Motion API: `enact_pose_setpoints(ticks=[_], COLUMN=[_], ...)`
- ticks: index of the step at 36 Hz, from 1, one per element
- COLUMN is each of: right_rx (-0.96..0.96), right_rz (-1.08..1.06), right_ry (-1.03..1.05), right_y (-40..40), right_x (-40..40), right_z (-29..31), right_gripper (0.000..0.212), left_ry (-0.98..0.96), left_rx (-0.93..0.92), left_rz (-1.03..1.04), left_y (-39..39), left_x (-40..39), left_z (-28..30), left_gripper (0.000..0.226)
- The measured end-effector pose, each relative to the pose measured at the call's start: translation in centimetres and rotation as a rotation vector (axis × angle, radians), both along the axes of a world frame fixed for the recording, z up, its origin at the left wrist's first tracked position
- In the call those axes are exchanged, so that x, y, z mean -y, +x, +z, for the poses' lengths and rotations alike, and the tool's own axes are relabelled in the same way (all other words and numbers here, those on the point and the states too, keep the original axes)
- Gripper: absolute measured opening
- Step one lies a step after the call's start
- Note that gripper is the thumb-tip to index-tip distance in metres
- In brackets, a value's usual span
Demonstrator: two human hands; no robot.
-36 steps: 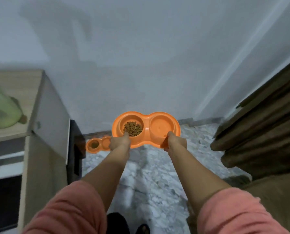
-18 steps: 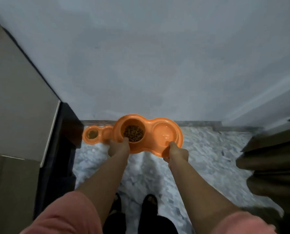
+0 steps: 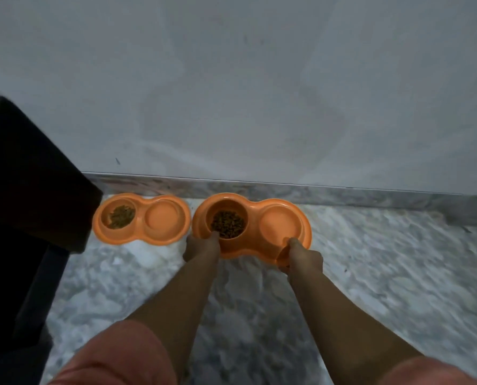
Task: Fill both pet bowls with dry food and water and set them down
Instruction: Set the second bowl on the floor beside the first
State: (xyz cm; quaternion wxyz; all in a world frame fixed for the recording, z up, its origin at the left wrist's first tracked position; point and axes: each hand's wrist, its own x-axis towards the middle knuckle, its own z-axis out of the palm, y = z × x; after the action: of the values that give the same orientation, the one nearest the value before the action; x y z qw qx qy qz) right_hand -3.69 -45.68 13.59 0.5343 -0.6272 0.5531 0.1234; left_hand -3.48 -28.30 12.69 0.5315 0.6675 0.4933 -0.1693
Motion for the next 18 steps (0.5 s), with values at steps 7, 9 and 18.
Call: enact_pose_setpoints(ticks=[7,9,18], right_rx=[0.033,0.031,-0.041], right_rz=[0.072,0.084,0.109], right_ry=[-0.043,-0.045,-0.062], right_y=[3.7,4.6,6.0], right_x=[-0.8,-1.1,-2.4], right_z=[-8.3,-9.8,-12.8], right_gripper=[0.063,0.06,0.062], left_ry=[-0.032,-0.033,0.046], left_rx=[0.006,-0.01,-0.041], left_rz=[0.029,0.035,-0.009], left_y=[3.6,4.5,5.6], left_x=[-0.7,-1.0,-2.2], left_z=[-8.6,-10.4,-14.4], left_gripper=[0.063,0.062,0.06])
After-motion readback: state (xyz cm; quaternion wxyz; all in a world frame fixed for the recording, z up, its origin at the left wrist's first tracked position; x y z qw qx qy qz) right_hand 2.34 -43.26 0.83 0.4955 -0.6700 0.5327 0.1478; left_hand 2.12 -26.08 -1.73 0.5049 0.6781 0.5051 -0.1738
